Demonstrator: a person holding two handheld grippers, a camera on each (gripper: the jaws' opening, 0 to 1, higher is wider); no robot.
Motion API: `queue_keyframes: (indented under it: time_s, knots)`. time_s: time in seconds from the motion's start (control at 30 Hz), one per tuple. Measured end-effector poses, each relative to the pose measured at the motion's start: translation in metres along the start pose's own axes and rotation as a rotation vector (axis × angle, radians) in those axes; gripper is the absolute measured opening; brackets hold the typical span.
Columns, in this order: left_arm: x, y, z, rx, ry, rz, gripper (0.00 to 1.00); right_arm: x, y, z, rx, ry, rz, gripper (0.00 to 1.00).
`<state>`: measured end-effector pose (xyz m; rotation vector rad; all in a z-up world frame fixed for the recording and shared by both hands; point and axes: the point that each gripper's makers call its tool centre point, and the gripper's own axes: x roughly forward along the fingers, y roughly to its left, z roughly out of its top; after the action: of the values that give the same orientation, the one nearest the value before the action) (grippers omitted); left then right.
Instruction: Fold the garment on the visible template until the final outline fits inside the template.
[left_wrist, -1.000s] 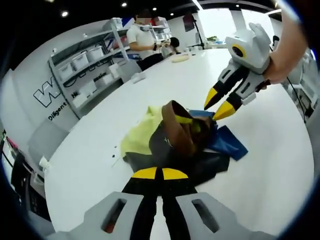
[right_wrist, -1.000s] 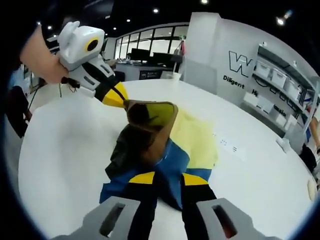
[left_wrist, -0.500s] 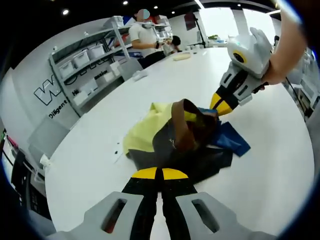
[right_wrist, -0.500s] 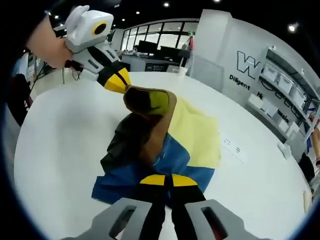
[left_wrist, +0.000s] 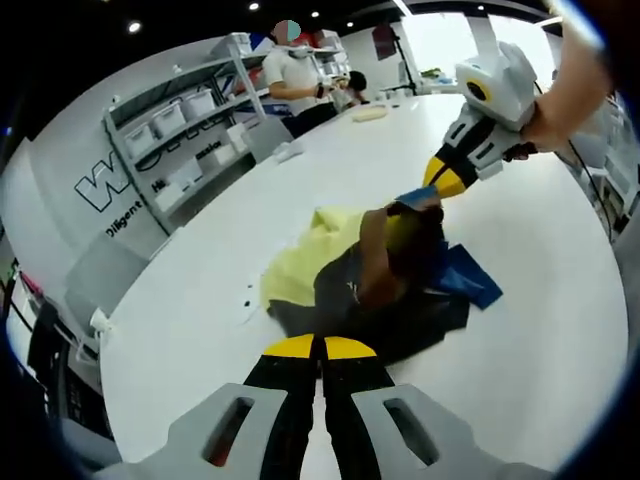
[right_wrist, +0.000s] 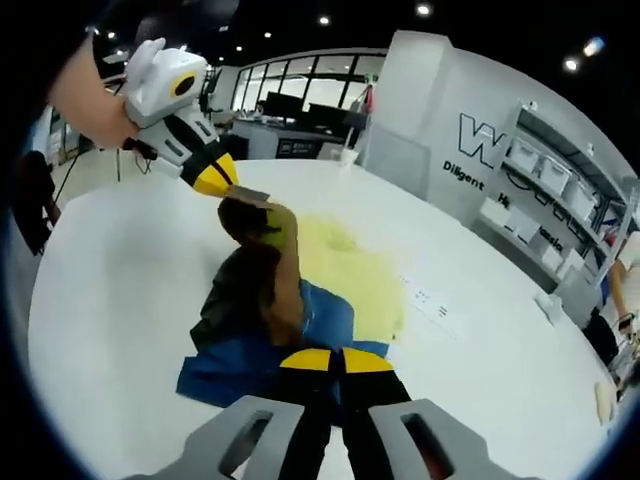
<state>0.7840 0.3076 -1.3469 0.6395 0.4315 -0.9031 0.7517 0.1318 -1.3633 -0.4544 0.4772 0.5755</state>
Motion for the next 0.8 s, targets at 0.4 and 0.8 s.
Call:
queue_keyframes:
  time_s: [0.4, 0.8]
  knots:
    - [-0.023, 0.006, 0.008, 0.020, -0.013, 0.018, 0.00, -0.022, -0.017, 0.023, -0.039, -0.041, -0.023, 0.00]
    - [-0.056, 0.006, 0.034, 0.035, -0.057, 0.038, 0.00, -0.053, -0.016, 0.047, -0.079, -0.100, -0.024, 0.00]
